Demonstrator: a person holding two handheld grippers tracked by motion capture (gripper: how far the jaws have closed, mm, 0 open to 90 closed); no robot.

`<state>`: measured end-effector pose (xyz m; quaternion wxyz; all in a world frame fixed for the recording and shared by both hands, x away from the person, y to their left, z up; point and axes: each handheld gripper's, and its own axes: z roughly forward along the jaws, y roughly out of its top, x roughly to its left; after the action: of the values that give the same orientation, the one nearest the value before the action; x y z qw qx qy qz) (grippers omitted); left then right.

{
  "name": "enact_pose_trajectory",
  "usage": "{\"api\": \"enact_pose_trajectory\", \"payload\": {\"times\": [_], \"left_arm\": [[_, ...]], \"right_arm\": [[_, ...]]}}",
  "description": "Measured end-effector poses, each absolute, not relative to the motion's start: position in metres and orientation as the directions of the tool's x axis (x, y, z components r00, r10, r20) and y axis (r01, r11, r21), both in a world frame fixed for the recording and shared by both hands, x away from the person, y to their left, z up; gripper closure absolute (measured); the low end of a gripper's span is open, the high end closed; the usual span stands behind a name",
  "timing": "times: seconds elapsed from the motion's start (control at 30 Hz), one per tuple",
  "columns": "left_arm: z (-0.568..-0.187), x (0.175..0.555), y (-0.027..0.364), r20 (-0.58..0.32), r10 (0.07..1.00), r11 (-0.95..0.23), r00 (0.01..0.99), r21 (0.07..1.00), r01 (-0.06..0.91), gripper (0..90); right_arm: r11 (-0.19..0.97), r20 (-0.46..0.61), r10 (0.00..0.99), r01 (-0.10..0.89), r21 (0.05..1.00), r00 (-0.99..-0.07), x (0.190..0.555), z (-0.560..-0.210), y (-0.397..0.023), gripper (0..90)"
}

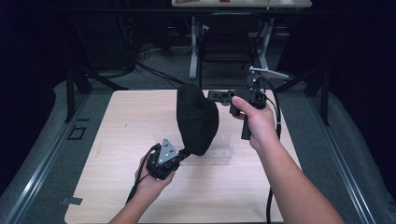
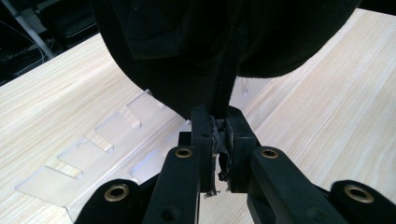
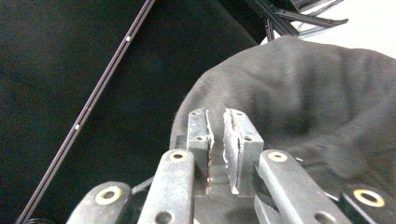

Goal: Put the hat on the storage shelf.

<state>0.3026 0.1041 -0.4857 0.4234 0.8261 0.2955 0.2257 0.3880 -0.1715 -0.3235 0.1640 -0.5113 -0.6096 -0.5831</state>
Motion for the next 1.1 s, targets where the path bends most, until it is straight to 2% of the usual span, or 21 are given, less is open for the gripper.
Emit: {"api": "enact_pose_trajectory", "payload": {"times": [0.33, 0.47, 0.93, 1.1], "left_arm": [[-0.506, 0.306, 0.117, 0.069, 0.703, -0.448, 0.708, 0.816, 0.365, 85.2], [-0.519, 0.309, 0.125, -0.011, 0.725, -0.382, 0.689, 0.826, 0.414, 85.0], [-0.528, 0.306, 0.134, -0.042, 0.738, -0.339, 0.673, 0.839, 0.425, 83.3], [-0.526, 0.304, 0.137, -0.035, 0.747, -0.336, 0.664, 0.842, 0.421, 78.7]], "right_arm": [[-0.211, 0.801, 0.433, 0.818, 0.535, -0.412, 0.388, -0.331, -0.182, 80.5], [-0.219, 0.803, 0.434, 0.817, 0.533, -0.408, 0.388, -0.334, -0.186, 80.4], [-0.225, 0.795, 0.455, 0.812, 0.539, -0.402, 0.384, -0.335, -0.197, 79.0], [-0.228, 0.785, 0.479, 0.807, 0.544, -0.393, 0.382, -0.338, -0.204, 79.0]]}}
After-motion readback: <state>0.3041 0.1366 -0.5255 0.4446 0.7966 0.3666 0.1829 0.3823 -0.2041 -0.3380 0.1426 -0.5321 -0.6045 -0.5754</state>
